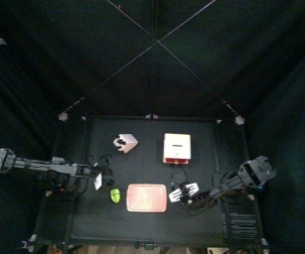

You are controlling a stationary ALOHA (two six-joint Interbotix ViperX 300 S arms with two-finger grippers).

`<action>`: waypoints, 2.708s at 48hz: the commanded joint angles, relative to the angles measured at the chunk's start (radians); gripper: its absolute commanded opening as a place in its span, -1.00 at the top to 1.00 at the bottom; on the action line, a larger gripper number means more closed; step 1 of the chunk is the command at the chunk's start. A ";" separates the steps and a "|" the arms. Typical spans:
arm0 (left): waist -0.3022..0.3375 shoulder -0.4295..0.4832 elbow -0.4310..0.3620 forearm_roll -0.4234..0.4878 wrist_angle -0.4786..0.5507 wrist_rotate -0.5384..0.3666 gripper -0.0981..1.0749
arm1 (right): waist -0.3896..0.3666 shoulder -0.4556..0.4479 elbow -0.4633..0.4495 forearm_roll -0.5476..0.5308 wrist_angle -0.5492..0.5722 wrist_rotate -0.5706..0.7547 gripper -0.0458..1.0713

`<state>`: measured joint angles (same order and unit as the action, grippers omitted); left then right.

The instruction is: Grab starfruit

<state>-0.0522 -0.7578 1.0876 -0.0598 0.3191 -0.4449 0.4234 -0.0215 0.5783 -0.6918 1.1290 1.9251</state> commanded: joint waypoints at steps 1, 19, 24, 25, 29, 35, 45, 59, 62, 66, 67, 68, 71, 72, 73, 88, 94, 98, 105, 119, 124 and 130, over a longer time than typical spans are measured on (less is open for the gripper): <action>-0.002 0.002 -0.057 -0.078 0.060 0.000 -0.64 | -0.008 -0.072 0.003 -0.014 0.002 -0.012 -0.69; -0.002 0.060 -0.198 -0.178 0.477 -0.083 -0.64 | -0.006 -0.117 0.078 0.029 0.000 0.017 -0.69; -0.009 0.095 -0.209 -0.126 0.563 -0.202 -0.64 | 0.003 -0.120 0.087 0.041 0.000 0.025 -0.69; -0.011 0.103 -0.210 -0.115 0.580 -0.230 -0.64 | 0.005 -0.120 0.089 0.041 0.000 0.028 -0.69; -0.028 0.126 -0.209 -0.046 0.657 -0.364 -0.64 | 0.011 -0.120 0.091 0.043 0.000 0.034 -0.69; -0.081 0.137 -0.201 0.048 0.699 -0.532 -0.64 | 0.014 -0.120 0.091 0.043 0.002 0.035 -0.69; -0.206 0.153 -0.181 0.196 0.669 -0.842 -0.64 | 0.014 -0.120 0.091 0.044 0.002 0.034 -0.69; -0.368 0.253 -0.189 0.402 0.574 -1.282 -0.66 | 0.015 -0.120 0.095 0.044 0.003 0.026 -0.69; -0.390 0.278 -0.186 0.420 0.540 -1.336 -0.67 | 0.017 -0.123 0.095 0.044 0.003 0.020 -0.69; -0.399 0.313 -0.178 0.453 0.489 -1.382 -0.68 | 0.018 -0.127 0.095 0.044 0.003 0.020 -0.69; -0.399 0.321 -0.175 0.456 0.477 -1.390 -0.68 | 0.018 -0.127 0.097 0.044 0.003 0.020 -0.69; -0.397 0.330 -0.173 0.457 0.466 -1.397 -0.68 | 0.018 -0.127 0.097 0.044 0.005 0.020 -0.69; -0.399 0.357 -0.167 0.459 0.428 -1.413 -0.68 | 0.020 -0.127 0.100 0.044 0.003 0.018 -0.69; -0.397 0.367 -0.166 0.459 0.416 -1.417 -0.69 | 0.021 -0.127 0.100 0.044 0.003 0.018 -0.69; -0.397 0.380 -0.166 0.460 0.397 -1.424 -0.69 | 0.023 -0.129 0.101 0.044 0.003 0.018 -0.69; -0.382 0.479 -0.138 0.434 0.342 -1.477 -0.69 | 0.025 -0.132 0.106 0.048 0.003 0.018 -0.69; -0.380 0.492 -0.123 0.430 0.301 -1.491 -0.68 | 0.025 -0.130 0.104 0.048 0.003 0.021 -0.69; -0.371 0.495 -0.114 0.428 0.252 -1.493 -0.68 | 0.025 -0.130 0.106 0.048 0.003 0.021 -0.69; -0.351 0.505 -0.095 0.428 0.184 -1.493 -0.68 | 0.023 -0.130 0.106 0.048 0.003 0.023 -0.69; -0.325 0.532 -0.086 0.430 0.130 -1.491 -0.66 | 0.023 -0.130 0.106 0.048 0.003 0.021 -0.69; -0.325 0.532 -0.084 0.428 0.127 -1.491 -0.64 | 0.025 -0.130 0.106 0.048 0.003 0.023 -0.69; -0.325 0.532 -0.084 0.428 0.127 -1.491 -0.58 | 0.023 -0.129 0.106 0.048 0.003 0.023 -0.69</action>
<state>-0.3789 -0.2255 1.0140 0.3682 0.4449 -1.9359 0.4464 -0.1227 0.6934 -0.6412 1.1290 1.9451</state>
